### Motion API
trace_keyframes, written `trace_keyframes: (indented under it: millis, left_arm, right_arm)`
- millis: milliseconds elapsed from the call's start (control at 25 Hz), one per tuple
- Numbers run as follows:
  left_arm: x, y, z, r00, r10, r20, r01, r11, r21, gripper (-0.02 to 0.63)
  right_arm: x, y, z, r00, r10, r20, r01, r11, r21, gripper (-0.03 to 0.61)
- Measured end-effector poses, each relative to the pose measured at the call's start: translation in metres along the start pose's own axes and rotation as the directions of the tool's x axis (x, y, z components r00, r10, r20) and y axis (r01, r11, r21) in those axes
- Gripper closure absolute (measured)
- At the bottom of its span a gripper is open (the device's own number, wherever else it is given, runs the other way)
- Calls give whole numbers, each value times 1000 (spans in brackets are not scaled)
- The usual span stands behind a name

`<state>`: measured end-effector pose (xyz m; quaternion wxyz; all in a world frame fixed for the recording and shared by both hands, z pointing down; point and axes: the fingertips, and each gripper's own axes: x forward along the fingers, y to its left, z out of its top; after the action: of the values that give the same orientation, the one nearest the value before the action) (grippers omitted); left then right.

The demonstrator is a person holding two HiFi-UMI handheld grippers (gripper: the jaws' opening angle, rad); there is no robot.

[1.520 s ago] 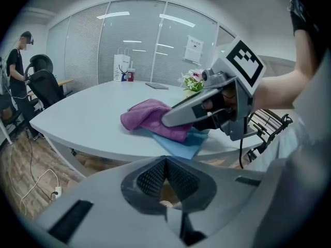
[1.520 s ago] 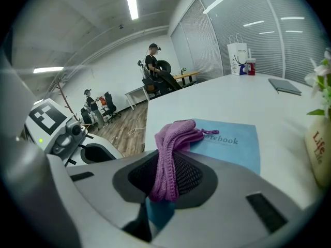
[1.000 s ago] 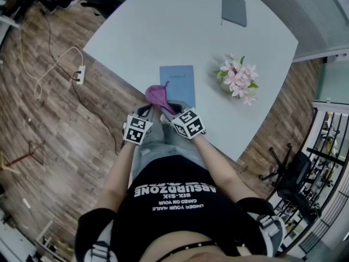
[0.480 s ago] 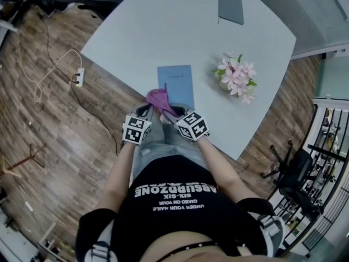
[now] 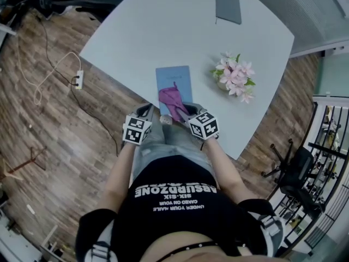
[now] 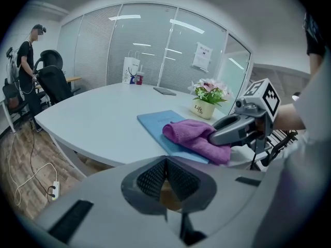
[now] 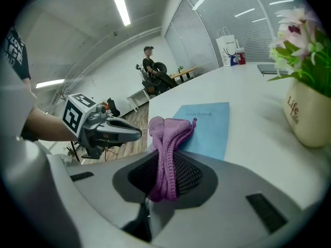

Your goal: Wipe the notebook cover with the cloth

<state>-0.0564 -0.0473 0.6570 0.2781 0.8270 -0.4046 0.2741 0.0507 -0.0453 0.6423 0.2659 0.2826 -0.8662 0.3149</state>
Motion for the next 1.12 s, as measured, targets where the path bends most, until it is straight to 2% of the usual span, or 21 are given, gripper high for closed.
trace_keyframes:
  millis: [440, 720, 880, 1120]
  left_arm:
    - [8, -17, 4, 999, -47, -19, 48, 998, 32, 597]
    - [19, -35, 6, 995, -90, -49, 94, 992, 83, 597]
    - [28, -41, 3, 992, -100, -79, 109, 988, 110, 597]
    - [30, -43, 1, 992, -97, -82, 109, 982, 154, 597]
  right_arm:
    - [-44, -47, -12, 985, -169, -18, 169, 985, -35, 495]
    - [-58, -66, -22, 952, -301, -60, 296, 952, -83, 494]
    - [-56, -69, -27, 941, -329, -76, 323, 943, -81, 495]
    - [-52, -76, -34, 941, -326, -91, 329, 944, 15, 495]
